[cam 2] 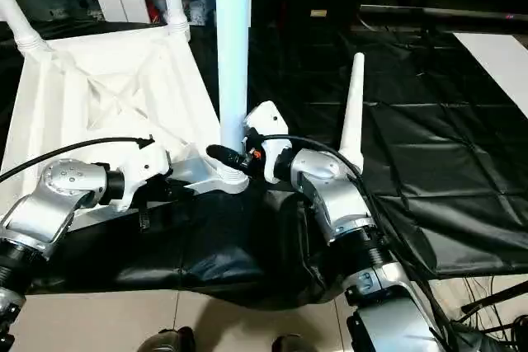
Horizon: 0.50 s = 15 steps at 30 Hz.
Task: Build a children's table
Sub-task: Rotate leg to tighten
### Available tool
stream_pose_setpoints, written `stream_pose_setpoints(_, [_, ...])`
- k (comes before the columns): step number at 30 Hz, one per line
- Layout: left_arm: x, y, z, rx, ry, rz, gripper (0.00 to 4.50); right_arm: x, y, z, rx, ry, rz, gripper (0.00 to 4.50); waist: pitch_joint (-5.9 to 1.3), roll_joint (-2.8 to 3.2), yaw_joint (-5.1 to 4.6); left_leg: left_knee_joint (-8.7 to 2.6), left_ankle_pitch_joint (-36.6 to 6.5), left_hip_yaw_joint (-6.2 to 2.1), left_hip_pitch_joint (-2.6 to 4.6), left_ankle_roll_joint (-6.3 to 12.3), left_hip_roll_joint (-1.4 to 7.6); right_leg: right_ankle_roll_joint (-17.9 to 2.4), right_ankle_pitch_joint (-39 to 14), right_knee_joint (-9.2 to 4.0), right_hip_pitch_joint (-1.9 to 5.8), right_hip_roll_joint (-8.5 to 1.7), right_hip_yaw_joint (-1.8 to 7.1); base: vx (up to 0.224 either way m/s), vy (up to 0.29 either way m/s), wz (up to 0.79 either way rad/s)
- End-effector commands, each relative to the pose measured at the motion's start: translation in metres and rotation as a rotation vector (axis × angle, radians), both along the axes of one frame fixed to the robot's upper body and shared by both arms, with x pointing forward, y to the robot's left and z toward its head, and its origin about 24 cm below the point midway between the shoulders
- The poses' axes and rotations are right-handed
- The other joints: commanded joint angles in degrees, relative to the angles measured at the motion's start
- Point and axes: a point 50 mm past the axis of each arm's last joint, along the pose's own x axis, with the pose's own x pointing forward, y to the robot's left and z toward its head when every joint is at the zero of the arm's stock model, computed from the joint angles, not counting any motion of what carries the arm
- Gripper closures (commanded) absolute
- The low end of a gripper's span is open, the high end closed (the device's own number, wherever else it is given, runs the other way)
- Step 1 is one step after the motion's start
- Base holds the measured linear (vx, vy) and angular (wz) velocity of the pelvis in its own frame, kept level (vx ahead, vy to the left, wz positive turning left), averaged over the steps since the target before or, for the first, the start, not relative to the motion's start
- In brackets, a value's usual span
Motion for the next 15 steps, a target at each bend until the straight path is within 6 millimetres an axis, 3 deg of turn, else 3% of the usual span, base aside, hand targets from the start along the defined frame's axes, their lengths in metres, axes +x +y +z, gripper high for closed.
stream_pose_setpoints(1, [0.004,-0.005,0.005,-0.035,-0.03,0.015,4.5,-0.01,-0.01,-0.053,-0.149,0.196,-0.072,2.65,-3.31,0.28,-0.13,-3.97,-24.46,-1.08,1.47,-1.57,2.61,-9.22,-24.43,-6.22,0.84,-3.54,2.33,0.0,0.0,0.0])
stream_pose_setpoints(8, [0.012,-0.022,-0.007,-0.022,-0.006,0.136,4.5,-0.004,-0.002,-0.064,-0.101,0.269,-0.324,2.65,-2.88,0.29,-0.71,-4.45,-30.13,-1.98,1.78,-3.67,2.45,-5.8,-35.08,-7.26,0.26,-3.84,1.96,0.0,0.0,0.0])
stream_pose_setpoints(9, [0.017,-0.033,-0.011,-0.015,-0.006,0.189,4.5,-0.004,0.004,-0.068,-0.104,0.296,-0.393,2.65,-2.69,0.44,-0.93,-4.61,-31.22,-2.08,1.8,-3.86,2.46,-5.34,-35.73,-7.45,0.11,-3.79,1.89,0.0,0.0,0.0])
stream_pose_setpoints(10, [0.017,-0.033,-0.011,-0.015,-0.006,0.189,4.5,-0.004,0.004,-0.068,-0.104,0.296,-0.393,2.65,-2.66,0.56,-1.05,-4.54,-33.55,-2.13,2.56,-4.26,2.41,-5.07,-36.38,-7.96,-0.44,-3.62,1.69,-0.056,0.04,-0.06])
stream_pose_setpoints(14, [0.025,-0.059,-0.015,0.011,0.014,0.336,4.5,-0.002,0.02,-0.073,-0.105,0.349,-0.535,2.65,-2.38,0.73,-1.6,-5.11,-38.9,-2.6,2.98,-4.79,2.3,-4.27,-35.54,-8.39,-0.5,-3.2,0.98,-0.048,0.052,-0.07])
stream_pose_setpoints(15, [0.027,-0.066,-0.015,0.02,0.022,0.373,4.5,-0.002,0.024,-0.075,-0.098,0.369,-0.578,2.65,-2.34,0.89,-1.66,-5.27,-41.48,-2.78,3.46,-5.17,2.25,-3.91,-35.3,-8.62,-0.72,-2.92,0.62,-0.042,0.063,-0.08])
